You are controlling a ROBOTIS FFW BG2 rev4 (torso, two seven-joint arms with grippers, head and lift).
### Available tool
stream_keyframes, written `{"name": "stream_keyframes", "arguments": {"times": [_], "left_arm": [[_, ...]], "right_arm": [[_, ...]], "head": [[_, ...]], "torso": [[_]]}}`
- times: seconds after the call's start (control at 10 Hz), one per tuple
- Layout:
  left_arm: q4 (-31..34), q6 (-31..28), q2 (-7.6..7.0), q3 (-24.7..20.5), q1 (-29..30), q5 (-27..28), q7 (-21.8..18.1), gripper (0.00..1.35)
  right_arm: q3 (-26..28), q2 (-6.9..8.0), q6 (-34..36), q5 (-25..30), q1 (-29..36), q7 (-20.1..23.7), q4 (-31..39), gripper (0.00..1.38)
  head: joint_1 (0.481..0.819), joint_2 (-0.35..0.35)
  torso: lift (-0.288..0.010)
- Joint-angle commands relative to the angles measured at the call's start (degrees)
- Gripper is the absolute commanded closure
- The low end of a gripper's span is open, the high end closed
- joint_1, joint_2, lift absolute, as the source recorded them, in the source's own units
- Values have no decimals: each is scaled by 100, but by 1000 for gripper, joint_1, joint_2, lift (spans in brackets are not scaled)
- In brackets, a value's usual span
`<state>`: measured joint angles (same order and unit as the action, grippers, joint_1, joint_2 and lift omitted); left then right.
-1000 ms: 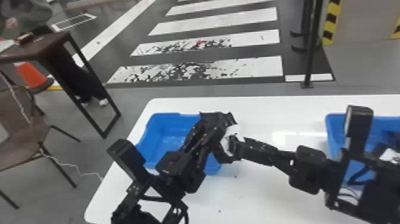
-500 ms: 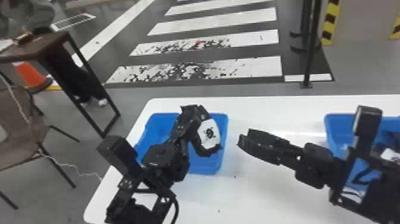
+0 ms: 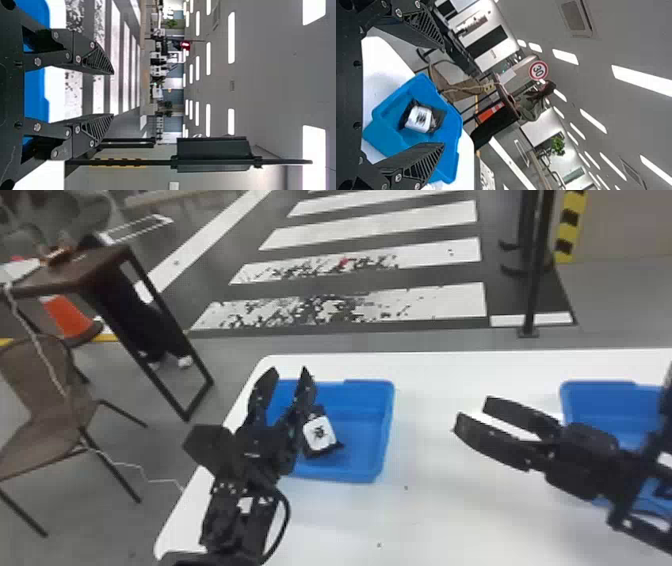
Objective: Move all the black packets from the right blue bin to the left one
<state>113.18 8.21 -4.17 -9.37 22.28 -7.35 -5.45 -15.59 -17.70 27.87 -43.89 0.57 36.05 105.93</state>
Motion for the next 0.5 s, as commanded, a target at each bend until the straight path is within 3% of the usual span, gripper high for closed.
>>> {"name": "stream_keyframes", "arguments": {"times": [0.0,0.2,0.4], "left_arm": [[192,586,12,12,190,-122,-26,168],[1275,51,65,23,753,-110,-26,203],[2147,-230,118,80,1456,-304,-70,197]], "right_arm": [[576,65,278,527,308,-247,453,150],[1628,320,883,1670,1096,-994,1648,151],[2233,452,1600,2207,1391,-1495,2127,151]], "head": [[695,350],[695,296],[695,204]], "torso": [[-140],[-140],[-140]]}}
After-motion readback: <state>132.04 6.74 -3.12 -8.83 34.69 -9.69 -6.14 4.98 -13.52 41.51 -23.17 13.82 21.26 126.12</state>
